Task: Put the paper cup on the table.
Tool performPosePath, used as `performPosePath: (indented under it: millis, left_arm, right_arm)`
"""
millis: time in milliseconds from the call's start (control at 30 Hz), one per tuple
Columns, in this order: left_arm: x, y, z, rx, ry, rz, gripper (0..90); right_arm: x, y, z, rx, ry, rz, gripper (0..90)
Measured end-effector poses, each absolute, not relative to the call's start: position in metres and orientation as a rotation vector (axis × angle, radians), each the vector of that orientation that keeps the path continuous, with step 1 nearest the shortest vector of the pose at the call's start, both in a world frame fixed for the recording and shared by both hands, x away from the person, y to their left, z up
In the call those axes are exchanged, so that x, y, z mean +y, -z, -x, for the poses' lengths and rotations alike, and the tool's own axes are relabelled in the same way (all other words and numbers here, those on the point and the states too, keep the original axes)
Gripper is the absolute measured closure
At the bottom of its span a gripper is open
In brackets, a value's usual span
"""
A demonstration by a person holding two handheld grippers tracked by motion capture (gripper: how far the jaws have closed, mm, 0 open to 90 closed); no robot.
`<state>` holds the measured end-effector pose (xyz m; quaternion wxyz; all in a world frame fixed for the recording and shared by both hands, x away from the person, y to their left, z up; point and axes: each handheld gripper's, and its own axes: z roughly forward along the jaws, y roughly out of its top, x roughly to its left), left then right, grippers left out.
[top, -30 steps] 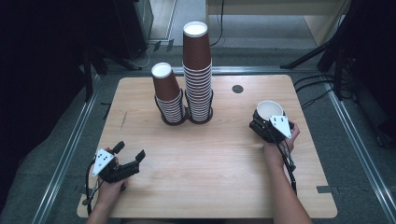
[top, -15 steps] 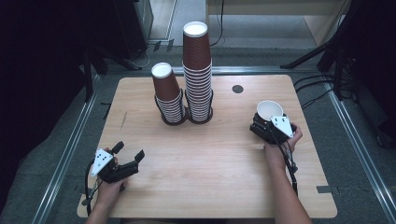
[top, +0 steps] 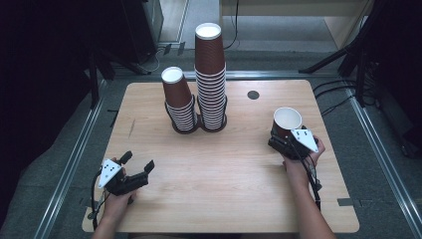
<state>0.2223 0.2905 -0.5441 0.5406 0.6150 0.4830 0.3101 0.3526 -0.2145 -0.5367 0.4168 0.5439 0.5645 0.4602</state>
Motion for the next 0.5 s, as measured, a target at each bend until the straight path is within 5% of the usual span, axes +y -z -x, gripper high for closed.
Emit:
performPosePath:
  millis: [500]
  left_arm:
    - [0.290, 0.544, -0.222, 1.149, -0.740, -1.467, 6.5]
  right_arm:
    - [-0.230, 0.535, -0.323, 1.435, -1.173, -1.338, 0.0]
